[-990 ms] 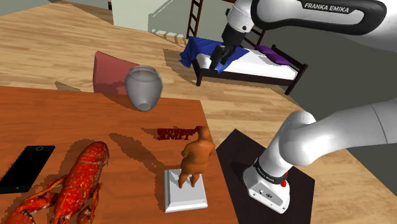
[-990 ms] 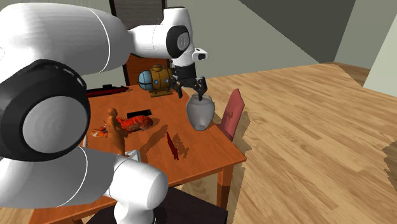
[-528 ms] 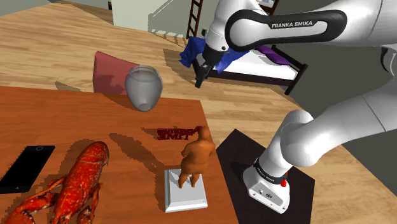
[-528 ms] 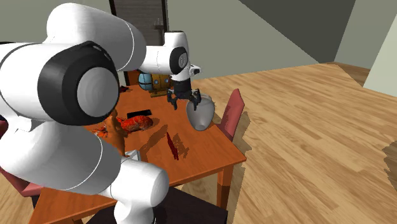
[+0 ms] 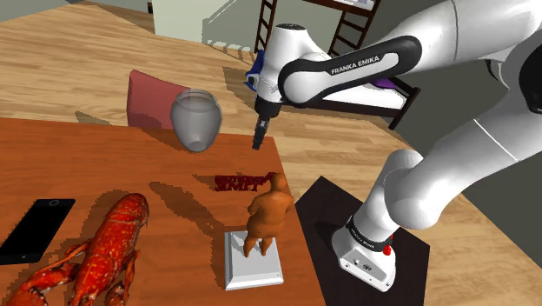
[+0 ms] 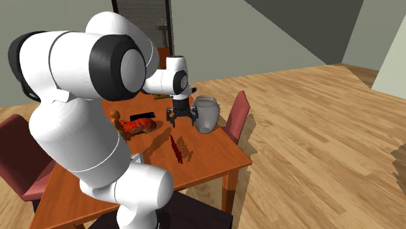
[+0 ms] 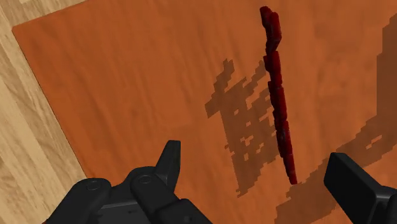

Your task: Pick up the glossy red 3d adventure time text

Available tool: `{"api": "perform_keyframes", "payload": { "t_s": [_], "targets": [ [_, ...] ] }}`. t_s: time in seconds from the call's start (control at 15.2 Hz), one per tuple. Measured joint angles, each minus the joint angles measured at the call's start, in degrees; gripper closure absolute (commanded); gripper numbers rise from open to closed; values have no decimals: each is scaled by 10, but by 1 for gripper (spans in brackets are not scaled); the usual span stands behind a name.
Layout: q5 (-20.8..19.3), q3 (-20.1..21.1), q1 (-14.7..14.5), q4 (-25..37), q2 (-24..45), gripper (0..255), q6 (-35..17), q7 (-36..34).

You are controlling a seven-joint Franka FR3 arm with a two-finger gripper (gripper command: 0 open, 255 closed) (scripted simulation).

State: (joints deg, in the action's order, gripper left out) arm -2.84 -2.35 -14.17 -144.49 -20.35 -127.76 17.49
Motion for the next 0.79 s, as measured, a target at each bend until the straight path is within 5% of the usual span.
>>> {"api": "perform_keyframes", "payload": {
  "t_s": [0.79],
  "targets": [
    [3, 20, -49, -21, 163, 0, -133, 101]
  ]
}}
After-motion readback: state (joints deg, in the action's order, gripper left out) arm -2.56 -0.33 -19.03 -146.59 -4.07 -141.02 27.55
